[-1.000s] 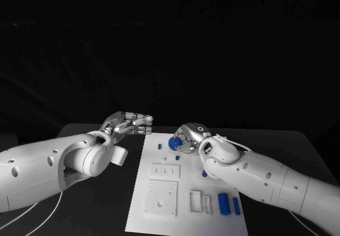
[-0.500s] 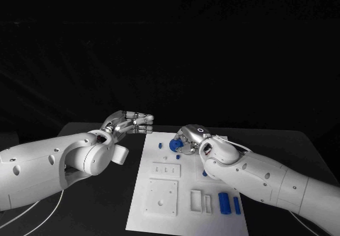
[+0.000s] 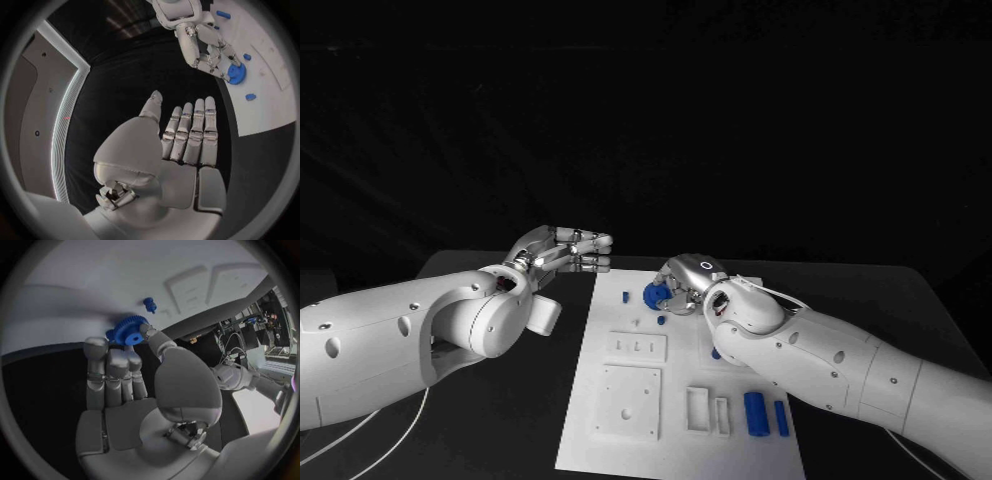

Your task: Assemble the parts on the task board

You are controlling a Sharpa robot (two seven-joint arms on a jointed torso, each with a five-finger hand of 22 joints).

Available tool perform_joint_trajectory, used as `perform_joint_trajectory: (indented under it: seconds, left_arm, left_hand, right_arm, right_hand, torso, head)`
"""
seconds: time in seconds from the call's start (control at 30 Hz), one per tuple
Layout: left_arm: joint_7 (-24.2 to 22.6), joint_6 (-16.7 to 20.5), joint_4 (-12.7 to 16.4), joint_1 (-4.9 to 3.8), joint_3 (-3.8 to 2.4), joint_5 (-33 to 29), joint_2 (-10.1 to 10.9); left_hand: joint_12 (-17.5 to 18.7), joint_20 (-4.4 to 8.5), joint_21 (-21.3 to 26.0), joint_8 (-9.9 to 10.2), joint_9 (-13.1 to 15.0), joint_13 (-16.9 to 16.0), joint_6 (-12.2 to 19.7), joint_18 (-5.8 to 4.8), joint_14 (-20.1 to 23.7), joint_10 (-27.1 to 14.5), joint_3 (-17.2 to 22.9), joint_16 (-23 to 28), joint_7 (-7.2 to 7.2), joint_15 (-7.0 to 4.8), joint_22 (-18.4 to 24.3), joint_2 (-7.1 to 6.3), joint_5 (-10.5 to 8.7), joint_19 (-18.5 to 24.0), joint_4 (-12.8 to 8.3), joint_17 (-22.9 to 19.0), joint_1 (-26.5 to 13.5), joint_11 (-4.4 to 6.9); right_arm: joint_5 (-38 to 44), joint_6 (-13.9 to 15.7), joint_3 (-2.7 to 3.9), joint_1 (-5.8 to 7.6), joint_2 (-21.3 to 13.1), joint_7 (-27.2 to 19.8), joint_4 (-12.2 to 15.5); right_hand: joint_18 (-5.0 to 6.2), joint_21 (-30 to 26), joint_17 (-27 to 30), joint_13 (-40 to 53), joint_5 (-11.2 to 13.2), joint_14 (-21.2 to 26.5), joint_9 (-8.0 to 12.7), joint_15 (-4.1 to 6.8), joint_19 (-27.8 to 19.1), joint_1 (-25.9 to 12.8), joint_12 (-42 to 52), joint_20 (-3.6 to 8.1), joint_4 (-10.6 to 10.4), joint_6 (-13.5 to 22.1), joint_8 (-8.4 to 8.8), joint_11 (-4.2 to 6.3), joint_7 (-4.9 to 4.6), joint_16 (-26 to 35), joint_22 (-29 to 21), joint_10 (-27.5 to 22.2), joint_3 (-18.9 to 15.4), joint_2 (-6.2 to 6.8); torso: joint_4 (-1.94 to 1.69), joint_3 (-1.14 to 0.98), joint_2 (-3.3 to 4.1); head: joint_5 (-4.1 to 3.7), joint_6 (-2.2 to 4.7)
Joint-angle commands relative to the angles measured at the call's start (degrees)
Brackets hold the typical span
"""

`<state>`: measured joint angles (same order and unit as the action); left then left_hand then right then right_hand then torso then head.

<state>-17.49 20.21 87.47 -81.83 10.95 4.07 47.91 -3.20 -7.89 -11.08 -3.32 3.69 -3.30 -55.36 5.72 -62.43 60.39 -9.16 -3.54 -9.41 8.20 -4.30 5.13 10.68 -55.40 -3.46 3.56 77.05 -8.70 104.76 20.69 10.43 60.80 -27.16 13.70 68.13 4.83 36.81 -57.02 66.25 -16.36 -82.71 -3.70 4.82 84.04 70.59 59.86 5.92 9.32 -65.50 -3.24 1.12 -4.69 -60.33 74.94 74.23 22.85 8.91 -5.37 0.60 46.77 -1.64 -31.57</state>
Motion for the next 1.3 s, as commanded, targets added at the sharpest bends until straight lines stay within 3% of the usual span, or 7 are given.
perform_joint_trajectory:
  seconds: [0.03, 0.6, 0.87, 0.93, 1.0, 1.1, 1.3]
  left_arm:
    - [-0.3, -0.6, 0.1, -0.08, -0.05, 0.2, -0.2]
    - [-0.3, -0.8, 0.0, -0.08, -0.06, 0.2, -0.3]
    - [-0.2, -0.9, -0.3, -0.06, -0.05, 0.2, -0.6]
    - [-0.2, -0.9, -0.4, -0.06, -0.04, 0.2, -0.6]
    - [-0.2, -0.9, -0.4, -0.06, -0.04, 0.2, -0.7]
    - [-0.2, -0.9, -0.4, -0.06, -0.04, 0.2, -0.7]
    - [-0.2, -0.9, -0.5, -0.06, -0.04, 0.2, -0.7]
  left_hand:
    - [-0.3, 0.28, -0.3, -0.3, 0.1, 0.0, 0.3, -0.83, -0.3, 0.4, 0.1, -0.2, 0.07, 0.05, 0.1, 0.52, 0.22, -0.1, -0.3, 0.1, -0.1, -0.01]
    - [-0.3, 0.28, -0.3, -0.3, 0.1, 0.0, 0.3, -0.83, -0.3, 0.4, 0.1, -0.2, 0.07, 0.05, 0.1, 0.52, 0.22, -0.1, -0.3, 0.1, -0.1, -0.01]
    - [-0.3, 0.28, -0.3, -0.3, 0.1, 0.0, 0.3, -0.83, -0.3, 0.4, 0.1, -0.2, 0.07, 0.05, 0.1, 0.52, 0.22, -0.1, -0.3, 0.1, -0.1, -0.01]
    - [-0.3, 0.28, -0.3, -0.3, 0.1, 0.0, 0.3, -0.83, -0.3, 0.4, 0.1, -0.2, 0.07, 0.05, 0.1, 0.52, 0.22, -0.1, -0.3, 0.1, -0.1, -0.01]
    - [-0.3, 0.28, -0.3, -0.3, 0.1, 0.0, 0.3, -0.83, -0.3, 0.4, 0.1, -0.2, 0.07, 0.05, 0.1, 0.52, 0.22, -0.1, -0.3, 0.1, -0.1, -0.01]
    - [-0.3, 0.27, -0.3, -0.3, 0.1, 0.0, 0.4, -0.82, -0.2, 0.3, 0.0, -0.2, 0.03, 0.06, 0.1, 0.49, 0.19, -0.1, -0.1, 0.1, -0.1, -0.04]
    - [-0.3, 0.26, -0.3, -0.3, 0.1, 0.0, 0.4, -0.82, -0.2, 0.3, 0.0, -0.2, 0.02, 0.07, 0.1, 0.49, 0.19, -0.1, -0.1, 0.1, -0.2, -0.04]
  right_arm:
    - [0.7, -0.7, -0.05, -0.08, 0.2, 0.3, -0.3]
    - [0.6, -1.7, -0.33, -0.1, 1.2, 0.6, -1.8]
    - [0.2, -1.5, -0.39, -0.1, 1.3, 0.5, -1.9]
    - [-0.1, -1.3, -0.4, -0.1, 1.2, 0.5, -2.0]
    - [-0.6, -1.2, -0.41, -0.1, 1.2, 0.5, -2.1]
    - [-1.0, -1.3, -0.42, -0.1, 1.2, 0.6, -2.2]
    - [-1.8, -2.1, -0.43, -0.1, 1.1, 0.8, -2.2]
  right_hand:
    - [-0.2, 0.1, 0.1, -0.1, 0.3, 0.0, -0.1, 0.22, 2.9, 0.4, -0.2, 0.35, -0.5, 0.1, -0.31, 0.18, -0.03, 0.1, 2.7, -0.2, 0.0, -0.18]
    - [-0.1, -0.6, 0.5, -0.6, 1.5, 0.0, 0.0, 0.09, 2.9, 0.3, -0.7, 0.23, -2.0, 1.6, -0.29, -0.03, -0.33, 0.6, 2.4, -0.6, -1.2, 0.05]
    - [0.08, -1.0, 0.7, -0.9, 3.0, 0.0, 0.0, -0.05, 2.9, 0.1, -1.0, 0.08, -3.8, 2.4, -0.32, -0.18, -0.49, 0.8, 2.2, -0.7, -3.5, 0.26]
    - [0.21, -1.2, 0.7, -1.2, 5.0, 0.0, 0.1, -0.25, 2.9, -0.5, -1.2, -0.06, -5.7, 4.0, -0.36, -0.42, -0.72, 0.9, 2.1, -0.8, -6.0, 0.12]
    - [0.46, -1.2, 0.8, -1.4, 5.0, 0.0, 0.1, -0.38, 2.9, -0.3, -1.3, -0.26, -9.3, 5.0, -0.36, -0.54, -0.87, 0.9, 2.0, -0.9, -8.4, 0.13]
    - [0.66, -1.2, 0.7, -1.7, 4.5, 0.0, 0.1, -0.43, 2.9, -0.8, -1.4, -0.35, -12.6, 5.7, -0.35, -0.68, -1.0, 0.8, 2.0, -1.1, -9.2, 0.5]
    - [0.73, -0.9, 0.5, -1.8, 1.9, 0.0, 0.1, -0.45, 2.9, -3.5, -1.4, -0.39, -16.0, 6.0, -0.34, -0.73, -0.96, 0.6, 2.0, -1.2, -10.2, 0.85]
  torso:
    - [-0.03, -0.01, -0.01]
    - [-0.09, -0.04, 0.06]
    - [0.13, 0.06, 0.04]
    - [0.14, 0.05, 0.03]
    - [0.12, 0.02, 0.02]
    - [0.05, -0.02, -0.02]
    - [0.01, -0.02, 0.0]
  head:
    - [-0.03, 0.04]
    - [0.02, -0.12]
    - [0.03, -0.14]
    - [0.06, -0.19]
    - [0.02, -0.22]
    - [-0.03, -0.21]
    - [-0.06, -0.24]
